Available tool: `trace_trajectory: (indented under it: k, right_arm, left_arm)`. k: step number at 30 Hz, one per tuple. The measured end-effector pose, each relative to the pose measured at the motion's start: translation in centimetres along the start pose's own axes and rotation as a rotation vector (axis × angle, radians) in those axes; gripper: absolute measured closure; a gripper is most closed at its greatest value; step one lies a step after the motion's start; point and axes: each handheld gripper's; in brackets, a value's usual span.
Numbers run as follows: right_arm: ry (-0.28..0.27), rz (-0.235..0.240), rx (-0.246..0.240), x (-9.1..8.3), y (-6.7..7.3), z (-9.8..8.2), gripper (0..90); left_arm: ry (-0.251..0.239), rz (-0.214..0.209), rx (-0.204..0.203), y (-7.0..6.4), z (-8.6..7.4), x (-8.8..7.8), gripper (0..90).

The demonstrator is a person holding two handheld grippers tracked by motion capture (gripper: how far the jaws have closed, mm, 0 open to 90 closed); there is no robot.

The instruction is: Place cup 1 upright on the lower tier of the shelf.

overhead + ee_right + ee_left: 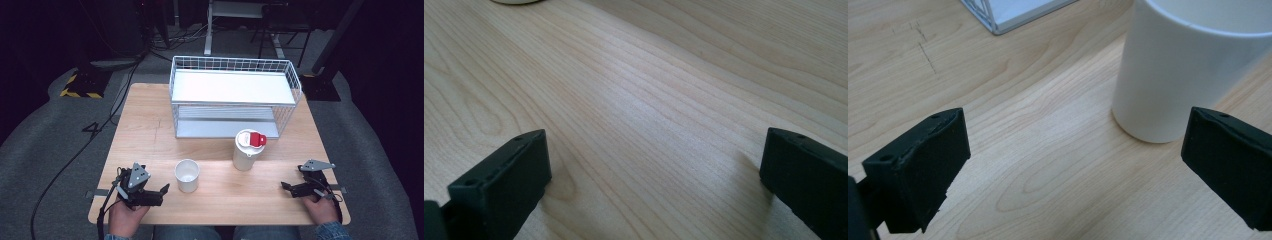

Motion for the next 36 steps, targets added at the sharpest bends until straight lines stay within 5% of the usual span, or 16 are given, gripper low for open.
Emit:
trace_trajectory:
  k: [13, 26, 36]
  right_arm:
    - [0.000, -0.002, 0.001, 0.0, 0.0, 0.0, 0.2]
    - [0.000, -0.002, 0.002, 0.0, 0.0, 0.0, 0.3]
    - [0.000, -0.002, 0.001, 0.0, 0.0, 0.0, 0.3]
  left_arm:
    - [-0.087, -0.042, 0.023, -1.9, 0.9, -0.4, 0.0]
    - [-0.137, -0.130, 0.013, -3.1, 1.4, 1.7, 0.0]
    - [-0.118, -0.174, 0.026, -3.8, 2.0, 4.1, 0.0]
Point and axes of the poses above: each handheld gripper's, and its own axes: x roughly forward along the jaws, z roughly out of its top, y roughly to its left, and after that the axes turned 5 degrees about x, right-handed
